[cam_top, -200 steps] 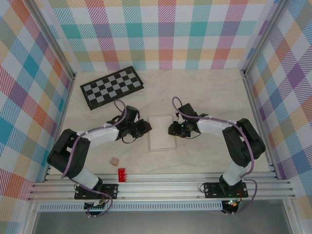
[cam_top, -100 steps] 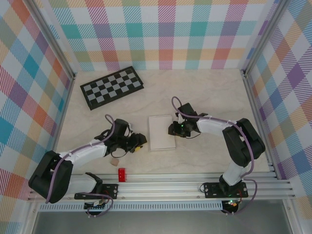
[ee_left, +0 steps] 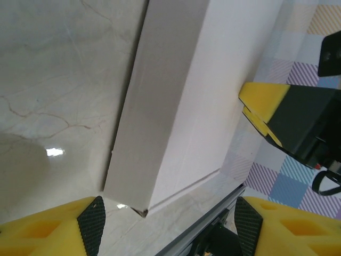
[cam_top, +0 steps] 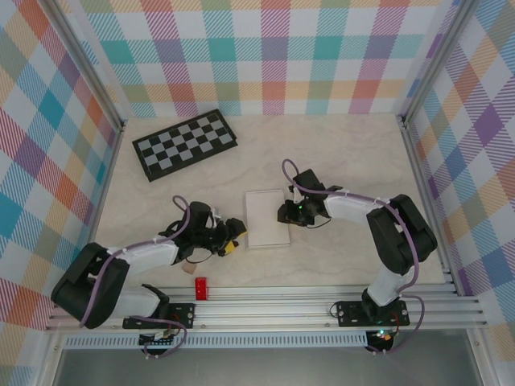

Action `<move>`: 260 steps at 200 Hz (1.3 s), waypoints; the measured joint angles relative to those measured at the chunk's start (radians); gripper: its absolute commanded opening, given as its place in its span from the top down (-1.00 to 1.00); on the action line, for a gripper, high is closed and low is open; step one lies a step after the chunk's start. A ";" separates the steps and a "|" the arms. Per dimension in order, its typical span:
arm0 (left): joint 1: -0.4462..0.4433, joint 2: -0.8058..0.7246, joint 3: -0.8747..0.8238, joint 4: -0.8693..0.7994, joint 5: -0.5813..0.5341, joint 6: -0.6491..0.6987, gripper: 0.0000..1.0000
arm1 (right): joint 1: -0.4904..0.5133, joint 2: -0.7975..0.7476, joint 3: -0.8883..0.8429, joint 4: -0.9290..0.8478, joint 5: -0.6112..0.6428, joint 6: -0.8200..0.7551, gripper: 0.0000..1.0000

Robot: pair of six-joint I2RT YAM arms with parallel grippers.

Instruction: Fold the paper box

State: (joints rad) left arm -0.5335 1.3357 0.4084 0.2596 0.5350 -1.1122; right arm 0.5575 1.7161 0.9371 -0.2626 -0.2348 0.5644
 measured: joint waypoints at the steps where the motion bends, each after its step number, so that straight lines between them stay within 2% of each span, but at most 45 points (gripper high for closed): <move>1: -0.001 0.002 0.000 0.002 0.000 0.000 -0.34 | 0.000 0.000 0.000 0.000 0.000 0.000 0.32; 44: -0.072 0.106 0.005 0.110 -0.007 -0.055 -0.34 | 0.000 0.006 0.008 -0.008 -0.001 -0.004 0.32; 83: -0.119 0.161 0.050 0.126 -0.036 -0.094 -0.32 | 0.000 0.011 0.016 -0.006 0.015 -0.004 0.32; 123: -0.131 0.203 0.053 0.217 -0.055 -0.184 -0.32 | -0.001 0.012 0.015 0.014 0.041 -0.002 0.32; 145: -0.146 0.215 0.073 0.214 -0.072 -0.205 -0.32 | -0.001 0.015 0.013 0.035 0.052 0.001 0.32; 172: -0.194 0.230 0.138 0.129 -0.092 -0.193 -0.32 | -0.001 0.024 0.016 0.058 0.074 -0.009 0.32; 194: -0.201 0.179 0.168 0.010 -0.116 -0.130 -0.32 | 0.000 0.043 0.041 0.053 0.061 -0.071 0.30; 238: -0.153 -0.004 0.115 -0.078 -0.129 -0.051 -0.31 | 0.019 0.151 0.198 -0.016 0.022 -0.299 0.27; 260: -0.092 -0.080 0.069 -0.222 -0.145 -0.001 -0.31 | 0.016 0.203 0.299 -0.079 0.027 -0.397 0.25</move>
State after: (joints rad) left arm -0.6250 1.2556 0.4778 0.0376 0.3901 -1.1133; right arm 0.5739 1.9190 1.2358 -0.3420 -0.2081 0.1677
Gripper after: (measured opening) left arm 0.657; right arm 0.368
